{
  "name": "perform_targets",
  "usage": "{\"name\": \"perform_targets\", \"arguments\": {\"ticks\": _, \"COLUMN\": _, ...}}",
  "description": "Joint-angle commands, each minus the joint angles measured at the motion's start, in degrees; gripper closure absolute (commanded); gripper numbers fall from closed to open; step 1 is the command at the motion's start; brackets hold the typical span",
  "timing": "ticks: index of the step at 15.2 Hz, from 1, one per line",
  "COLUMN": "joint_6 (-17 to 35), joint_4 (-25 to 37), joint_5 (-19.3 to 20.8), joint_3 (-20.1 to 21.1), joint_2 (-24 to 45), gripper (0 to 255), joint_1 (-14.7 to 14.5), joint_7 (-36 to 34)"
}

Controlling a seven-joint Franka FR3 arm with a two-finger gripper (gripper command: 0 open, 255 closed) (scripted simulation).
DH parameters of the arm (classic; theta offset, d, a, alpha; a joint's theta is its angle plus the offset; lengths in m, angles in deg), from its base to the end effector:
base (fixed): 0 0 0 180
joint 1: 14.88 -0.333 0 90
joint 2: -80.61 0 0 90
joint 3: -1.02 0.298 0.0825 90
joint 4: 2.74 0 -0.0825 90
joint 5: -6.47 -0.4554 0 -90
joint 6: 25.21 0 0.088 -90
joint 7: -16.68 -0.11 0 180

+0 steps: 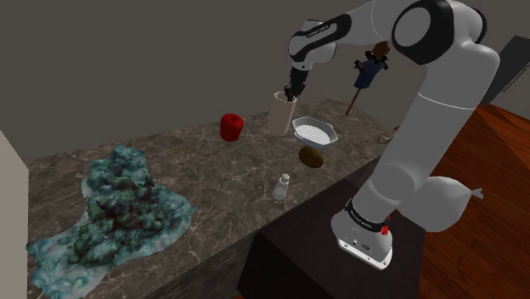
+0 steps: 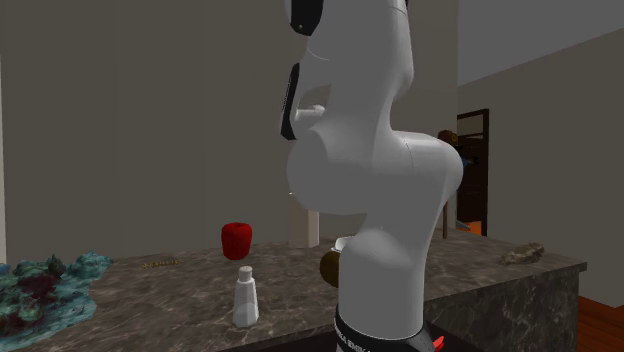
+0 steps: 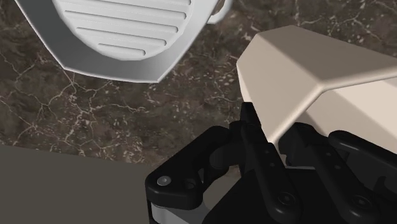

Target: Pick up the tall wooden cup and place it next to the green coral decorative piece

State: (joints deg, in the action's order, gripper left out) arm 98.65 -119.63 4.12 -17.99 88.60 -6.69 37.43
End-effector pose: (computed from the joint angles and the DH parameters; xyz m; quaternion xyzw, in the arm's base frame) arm 0.5617 -0.2854 0.3170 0.9978 -0.0664 -0.0068 0.0032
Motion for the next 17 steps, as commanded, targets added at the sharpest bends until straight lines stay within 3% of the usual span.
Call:
{"name": "perform_targets", "arguments": {"ticks": 1, "joint_6": -1.3, "joint_4": 0.6, "joint_5": 0.3, "joint_3": 0.0, "joint_2": -0.8, "gripper": 255, "joint_1": -0.1, "joint_7": -0.3}}
{"name": "perform_targets", "arguments": {"ticks": 17, "joint_6": -13.0, "joint_4": 8.4, "joint_5": 1.9, "joint_3": -0.1, "joint_2": -4.9, "gripper": 255, "joint_1": -0.4, "joint_7": -1.3}}
